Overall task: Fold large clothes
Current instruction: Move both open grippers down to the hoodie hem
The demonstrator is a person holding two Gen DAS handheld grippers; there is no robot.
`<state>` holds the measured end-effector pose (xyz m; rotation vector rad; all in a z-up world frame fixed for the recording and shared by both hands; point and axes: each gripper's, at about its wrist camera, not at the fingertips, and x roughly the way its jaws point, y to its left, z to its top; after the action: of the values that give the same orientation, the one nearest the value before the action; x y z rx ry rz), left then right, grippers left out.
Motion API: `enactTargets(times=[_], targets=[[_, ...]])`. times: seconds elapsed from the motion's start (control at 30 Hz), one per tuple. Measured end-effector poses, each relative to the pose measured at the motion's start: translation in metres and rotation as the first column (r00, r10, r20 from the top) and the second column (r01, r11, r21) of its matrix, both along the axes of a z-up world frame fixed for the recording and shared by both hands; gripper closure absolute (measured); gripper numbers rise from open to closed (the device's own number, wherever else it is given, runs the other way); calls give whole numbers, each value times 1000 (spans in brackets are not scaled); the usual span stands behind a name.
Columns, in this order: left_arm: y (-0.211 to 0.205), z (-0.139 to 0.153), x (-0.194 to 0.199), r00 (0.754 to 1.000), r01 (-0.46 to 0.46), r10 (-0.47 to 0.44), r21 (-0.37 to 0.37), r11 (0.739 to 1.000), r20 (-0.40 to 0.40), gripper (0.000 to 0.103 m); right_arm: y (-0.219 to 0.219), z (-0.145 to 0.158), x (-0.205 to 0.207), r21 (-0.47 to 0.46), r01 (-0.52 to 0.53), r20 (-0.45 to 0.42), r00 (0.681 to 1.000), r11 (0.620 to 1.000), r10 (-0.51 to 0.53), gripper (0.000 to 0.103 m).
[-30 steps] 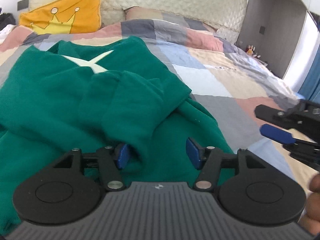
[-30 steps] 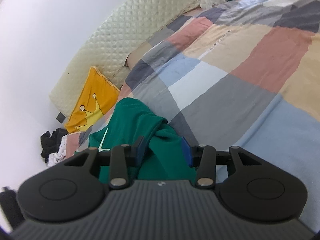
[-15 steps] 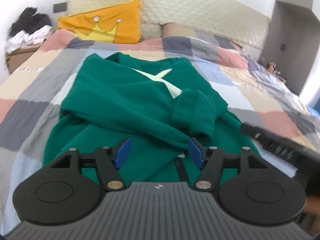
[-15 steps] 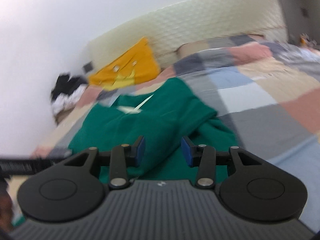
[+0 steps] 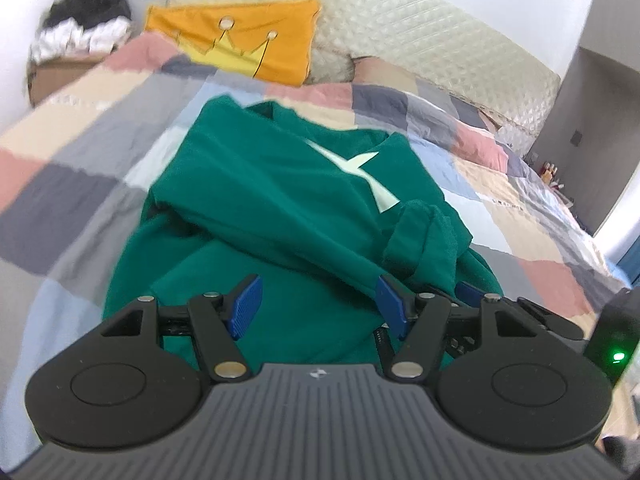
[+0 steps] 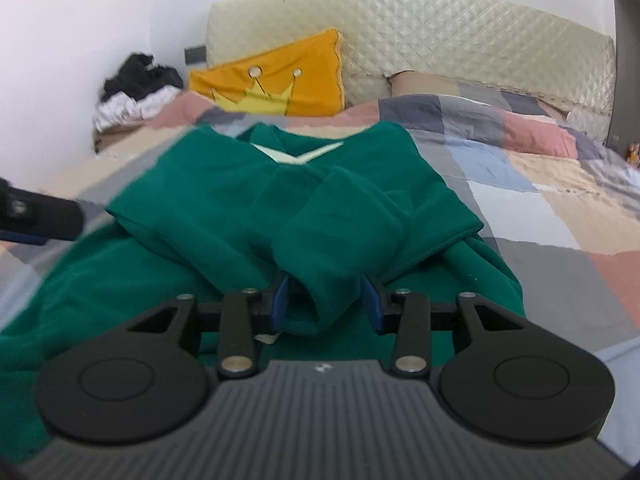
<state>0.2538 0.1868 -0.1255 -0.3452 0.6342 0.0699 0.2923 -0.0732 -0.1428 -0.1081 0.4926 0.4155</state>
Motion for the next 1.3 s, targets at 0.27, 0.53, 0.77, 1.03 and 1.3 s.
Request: enactTargets(times=[0.27,0.53,0.77,1.03,1.3], targets=[[17,-15,6,999,-38,36,-69,997,-37,35,3,-10,12,-27,36,-23,999,999,-36,60],[16,-12,4,997,-68,66,-60,996,-36,35,-16,-7,20,51,132,-56,990,990,-129,60],[5,-16,4,998,-53,52,-28,998,-46,35,-50,0,29,183,270,-115,961,945,-252,60],[-7,-22,7,998,-26,27,27,999,-58,35,-84,-9,38,276,383,-231,917,882,-326,58],[4,-29,13,995,-54,54,0,999,-81,35,-88,-13,39,257,392,-289,903,883,-317,42]])
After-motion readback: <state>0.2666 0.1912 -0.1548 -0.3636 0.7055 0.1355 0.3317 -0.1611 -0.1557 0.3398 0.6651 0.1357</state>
